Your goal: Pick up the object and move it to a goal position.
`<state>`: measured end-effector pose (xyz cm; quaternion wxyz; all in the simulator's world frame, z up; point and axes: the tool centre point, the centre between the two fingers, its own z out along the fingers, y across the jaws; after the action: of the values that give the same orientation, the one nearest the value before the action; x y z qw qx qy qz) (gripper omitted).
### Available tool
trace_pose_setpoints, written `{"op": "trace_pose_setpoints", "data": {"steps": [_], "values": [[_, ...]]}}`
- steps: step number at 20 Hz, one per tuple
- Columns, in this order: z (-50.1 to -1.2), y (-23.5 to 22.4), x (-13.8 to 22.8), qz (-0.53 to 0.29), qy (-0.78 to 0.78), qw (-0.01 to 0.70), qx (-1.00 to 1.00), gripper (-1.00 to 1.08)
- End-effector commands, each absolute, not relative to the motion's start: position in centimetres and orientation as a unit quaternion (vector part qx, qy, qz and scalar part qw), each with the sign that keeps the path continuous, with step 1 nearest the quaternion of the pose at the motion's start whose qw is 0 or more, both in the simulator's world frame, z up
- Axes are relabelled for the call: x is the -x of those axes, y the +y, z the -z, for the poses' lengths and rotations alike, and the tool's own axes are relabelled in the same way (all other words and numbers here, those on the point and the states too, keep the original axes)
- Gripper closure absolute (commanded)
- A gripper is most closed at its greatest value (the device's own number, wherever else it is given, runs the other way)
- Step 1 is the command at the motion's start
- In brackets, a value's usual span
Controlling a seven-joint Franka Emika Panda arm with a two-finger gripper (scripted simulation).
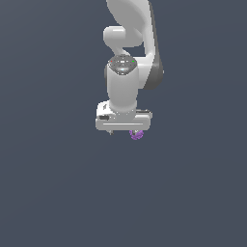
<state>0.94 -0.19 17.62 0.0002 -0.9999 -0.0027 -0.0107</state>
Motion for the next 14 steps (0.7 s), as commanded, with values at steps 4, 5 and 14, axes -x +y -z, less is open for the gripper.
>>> {"op": "trace_pose_setpoints", "data": {"steps": [4, 5, 14], "values": [[-17.6, -0.7, -1.0, 0.010, 0.003, 0.001, 1.000, -0.92], [-17.6, -1.1, -1.0, 0.009, 0.007, 0.002, 1.000, -0.92], [-17.4, -2.5, -1.1, 0.007, 0.022, 0.006, 1.000, -0.92]]}}
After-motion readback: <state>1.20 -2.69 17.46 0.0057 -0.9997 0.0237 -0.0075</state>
